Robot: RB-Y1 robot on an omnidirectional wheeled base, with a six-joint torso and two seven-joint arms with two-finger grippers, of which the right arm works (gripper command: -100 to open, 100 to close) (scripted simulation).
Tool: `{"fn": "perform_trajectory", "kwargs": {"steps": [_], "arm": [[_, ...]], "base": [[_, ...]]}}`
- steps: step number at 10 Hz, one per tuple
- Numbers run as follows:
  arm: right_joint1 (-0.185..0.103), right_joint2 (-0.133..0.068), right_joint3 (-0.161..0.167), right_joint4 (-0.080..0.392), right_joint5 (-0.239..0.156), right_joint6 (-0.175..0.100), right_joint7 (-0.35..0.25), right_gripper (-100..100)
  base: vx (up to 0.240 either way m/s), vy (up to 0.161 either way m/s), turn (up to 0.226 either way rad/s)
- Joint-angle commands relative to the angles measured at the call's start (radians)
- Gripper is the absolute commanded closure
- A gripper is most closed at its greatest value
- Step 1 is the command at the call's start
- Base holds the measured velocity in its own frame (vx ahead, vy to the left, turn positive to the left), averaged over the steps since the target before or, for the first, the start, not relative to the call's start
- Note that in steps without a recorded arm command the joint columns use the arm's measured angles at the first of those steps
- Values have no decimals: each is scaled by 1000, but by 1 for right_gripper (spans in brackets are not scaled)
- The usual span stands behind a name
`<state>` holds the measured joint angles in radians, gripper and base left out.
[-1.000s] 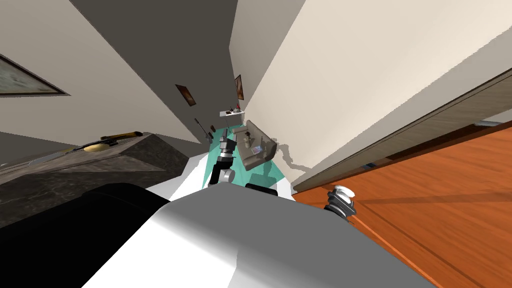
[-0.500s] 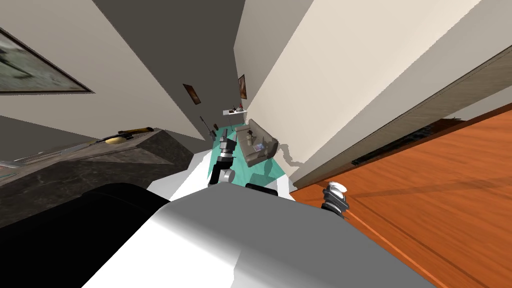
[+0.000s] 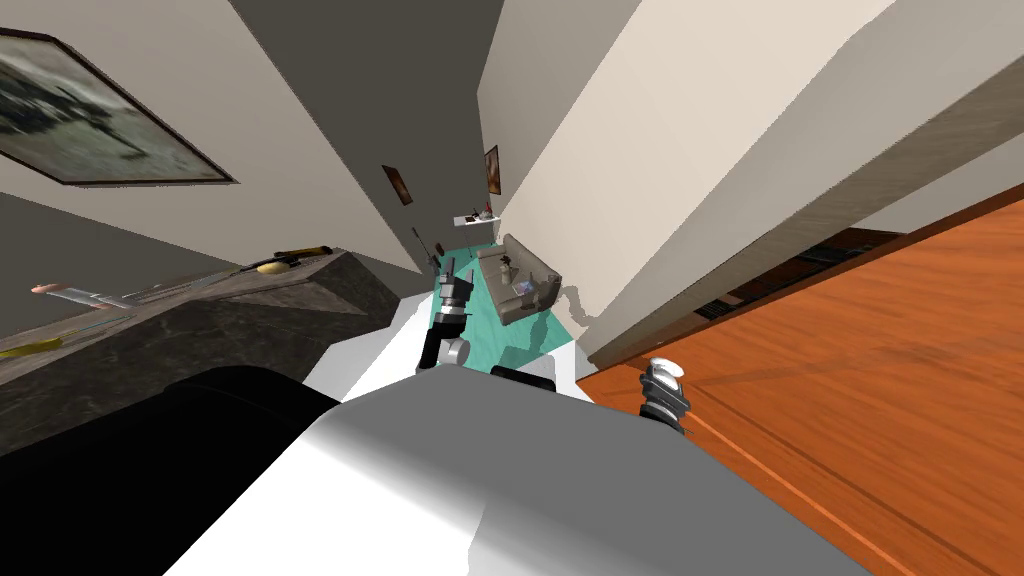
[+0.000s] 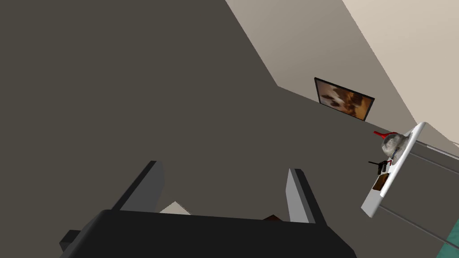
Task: Pull the door open
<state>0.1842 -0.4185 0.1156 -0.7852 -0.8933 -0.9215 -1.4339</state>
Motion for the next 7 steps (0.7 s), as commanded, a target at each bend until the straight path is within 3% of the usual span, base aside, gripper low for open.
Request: {"fn": "perform_trajectory", "kwargs": {"steps": [1, 3, 4, 7], "arm": [[7, -6, 30, -12, 19, -5, -15, 100], [12, -12, 51, -23, 32, -7, -26, 100], [4, -9, 47, -6, 30, -7, -26, 100], [22, -26, 91, -25, 54, -19, -53, 100]], "base": [[-301, 22, 73], [-253, 58, 50], [-99, 38, 6], [-194, 0, 57]]}}
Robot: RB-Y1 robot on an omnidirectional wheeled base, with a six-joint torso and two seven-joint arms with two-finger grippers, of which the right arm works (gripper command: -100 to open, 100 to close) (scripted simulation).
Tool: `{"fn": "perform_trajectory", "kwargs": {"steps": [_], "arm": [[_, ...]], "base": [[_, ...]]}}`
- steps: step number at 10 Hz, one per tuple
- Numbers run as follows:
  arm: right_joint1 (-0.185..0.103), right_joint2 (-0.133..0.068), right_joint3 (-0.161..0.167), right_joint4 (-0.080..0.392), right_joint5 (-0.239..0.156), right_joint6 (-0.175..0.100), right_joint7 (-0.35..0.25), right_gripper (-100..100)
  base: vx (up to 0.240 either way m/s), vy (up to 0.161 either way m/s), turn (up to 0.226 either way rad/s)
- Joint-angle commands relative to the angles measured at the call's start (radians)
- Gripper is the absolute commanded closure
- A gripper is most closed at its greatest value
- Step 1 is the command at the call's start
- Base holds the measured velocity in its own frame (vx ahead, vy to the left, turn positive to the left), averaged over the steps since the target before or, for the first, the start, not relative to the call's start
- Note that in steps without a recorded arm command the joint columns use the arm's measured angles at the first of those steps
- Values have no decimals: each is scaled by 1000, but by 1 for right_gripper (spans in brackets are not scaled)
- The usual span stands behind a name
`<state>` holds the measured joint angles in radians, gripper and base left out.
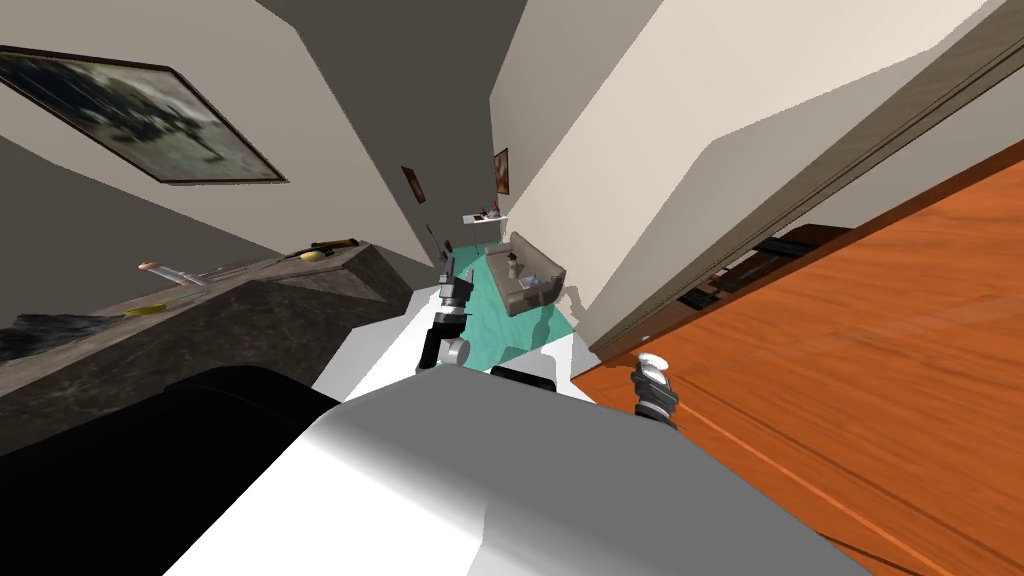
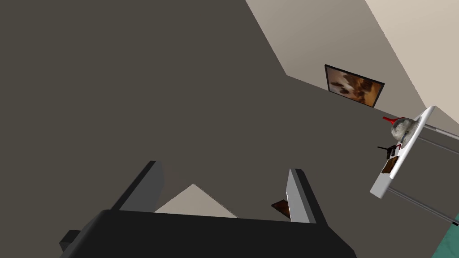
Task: Pull the door open
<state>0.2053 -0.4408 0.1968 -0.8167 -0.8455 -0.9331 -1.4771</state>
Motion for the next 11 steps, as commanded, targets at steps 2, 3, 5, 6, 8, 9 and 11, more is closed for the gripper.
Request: {"fn": "perform_trajectory", "kwargs": {"steps": [2, 3, 5, 6, 8, 9, 11], "arm": [[12, -18, 42, -10, 24, -18, -28, 100], [17, -24, 54, -17, 31, -22, -36, 100], [25, -33, 75, -28, 43, -29, -48, 100], [29, -38, 85, -33, 49, -33, -55, 100], [37, -43, 104, -37, 60, -37, -62, 100], [39, -46, 110, -39, 63, -40, -65, 100], [49, -58, 135, -50, 79, -55, -78, 100]], "base": [[-219, -16, 67], [-231, 44, 60], [-220, 34, 32], [-201, 3, 40], [-128, 0, 36], [-182, -13, 47], [-184, -47, 56]]}}
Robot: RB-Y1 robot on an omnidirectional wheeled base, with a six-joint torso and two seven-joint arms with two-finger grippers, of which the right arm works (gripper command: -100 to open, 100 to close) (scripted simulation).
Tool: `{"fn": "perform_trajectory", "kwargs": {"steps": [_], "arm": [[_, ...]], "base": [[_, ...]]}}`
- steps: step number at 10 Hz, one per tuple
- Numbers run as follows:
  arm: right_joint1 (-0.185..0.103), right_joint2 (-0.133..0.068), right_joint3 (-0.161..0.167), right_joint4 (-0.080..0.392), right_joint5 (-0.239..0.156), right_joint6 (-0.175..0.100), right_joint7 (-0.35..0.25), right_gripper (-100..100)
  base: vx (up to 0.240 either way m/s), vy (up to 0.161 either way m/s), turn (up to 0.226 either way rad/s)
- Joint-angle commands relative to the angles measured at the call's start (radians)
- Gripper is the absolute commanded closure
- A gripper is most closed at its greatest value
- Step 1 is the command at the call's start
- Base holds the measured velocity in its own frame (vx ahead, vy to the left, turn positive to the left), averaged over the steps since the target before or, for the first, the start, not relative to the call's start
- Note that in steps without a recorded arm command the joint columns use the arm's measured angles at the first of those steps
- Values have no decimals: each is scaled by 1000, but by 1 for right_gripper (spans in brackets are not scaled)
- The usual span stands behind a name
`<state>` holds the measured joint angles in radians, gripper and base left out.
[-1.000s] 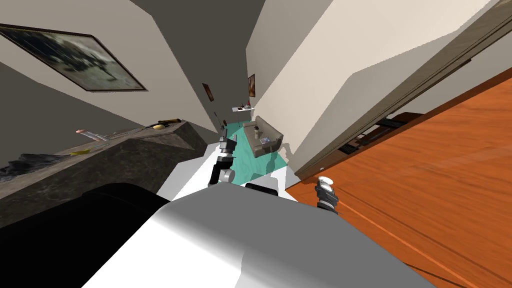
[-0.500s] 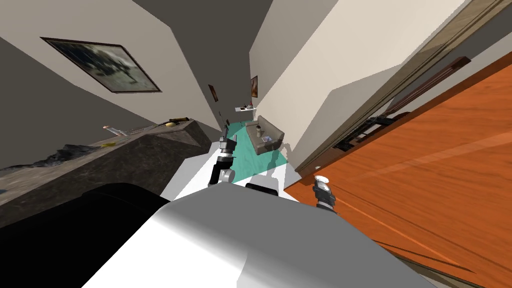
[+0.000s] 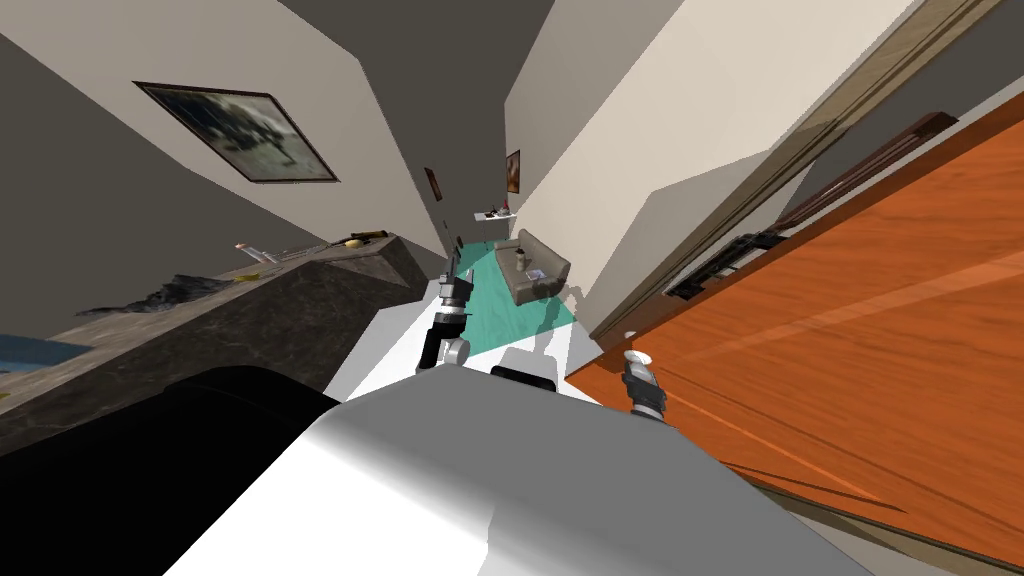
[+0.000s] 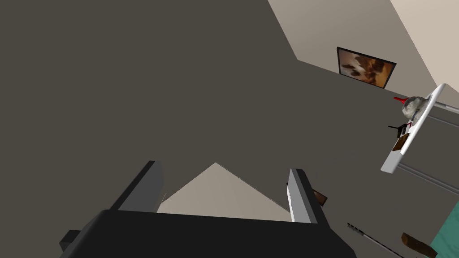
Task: Pull the door open
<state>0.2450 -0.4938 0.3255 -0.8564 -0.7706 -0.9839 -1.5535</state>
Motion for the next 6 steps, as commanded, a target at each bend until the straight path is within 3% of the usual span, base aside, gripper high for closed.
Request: {"fn": "perform_trajectory", "kwargs": {"steps": [1, 5, 6], "arm": [[15, -12, 20, -16, 12, -12, -9, 100], [34, -35, 69, -38, 42, -39, -35, 100], [38, -33, 61, -48, 36, -24, -25, 100]], "base": [[-231, -10, 53], [-194, -26, 42], [-82, -8, 15]]}}
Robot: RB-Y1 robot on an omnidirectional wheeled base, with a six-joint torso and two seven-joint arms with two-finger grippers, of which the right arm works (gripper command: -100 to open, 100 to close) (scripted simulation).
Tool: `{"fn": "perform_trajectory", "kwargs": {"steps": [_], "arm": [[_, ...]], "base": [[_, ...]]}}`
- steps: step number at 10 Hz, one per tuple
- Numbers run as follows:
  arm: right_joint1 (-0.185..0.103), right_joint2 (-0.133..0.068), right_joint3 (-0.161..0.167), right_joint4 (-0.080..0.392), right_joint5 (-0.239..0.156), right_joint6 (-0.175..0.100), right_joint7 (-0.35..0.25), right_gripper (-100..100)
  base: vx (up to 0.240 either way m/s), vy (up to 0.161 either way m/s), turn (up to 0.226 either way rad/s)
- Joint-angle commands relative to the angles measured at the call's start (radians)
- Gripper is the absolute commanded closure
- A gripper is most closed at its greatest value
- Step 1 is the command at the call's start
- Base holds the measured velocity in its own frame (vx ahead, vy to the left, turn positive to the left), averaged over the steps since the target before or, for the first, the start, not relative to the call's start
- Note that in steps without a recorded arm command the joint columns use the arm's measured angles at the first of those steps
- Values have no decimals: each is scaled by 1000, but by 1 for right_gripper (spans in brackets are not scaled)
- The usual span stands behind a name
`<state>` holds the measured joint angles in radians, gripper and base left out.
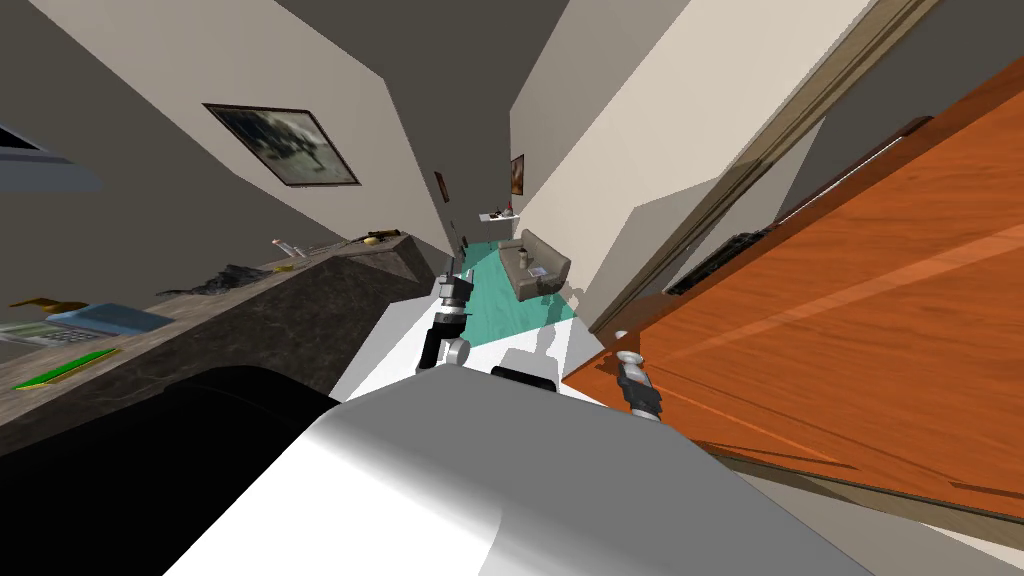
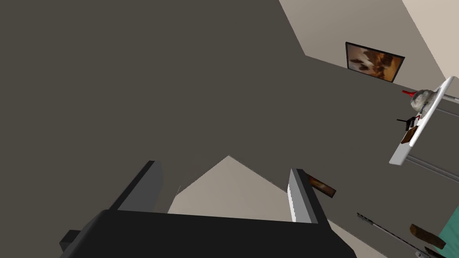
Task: Pull the door open
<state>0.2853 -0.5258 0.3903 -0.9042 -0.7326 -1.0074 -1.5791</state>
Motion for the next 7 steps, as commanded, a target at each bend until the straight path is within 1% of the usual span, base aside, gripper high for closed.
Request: {"fn": "perform_trajectory", "kwargs": {"steps": [1, 7], "arm": [[5, -7, 12, 1, 7, -13, -9, 100], [29, -40, 72, 3, 43, -78, -50, 100]], "base": [[-129, -26, 77], [-200, -44, 93]]}}
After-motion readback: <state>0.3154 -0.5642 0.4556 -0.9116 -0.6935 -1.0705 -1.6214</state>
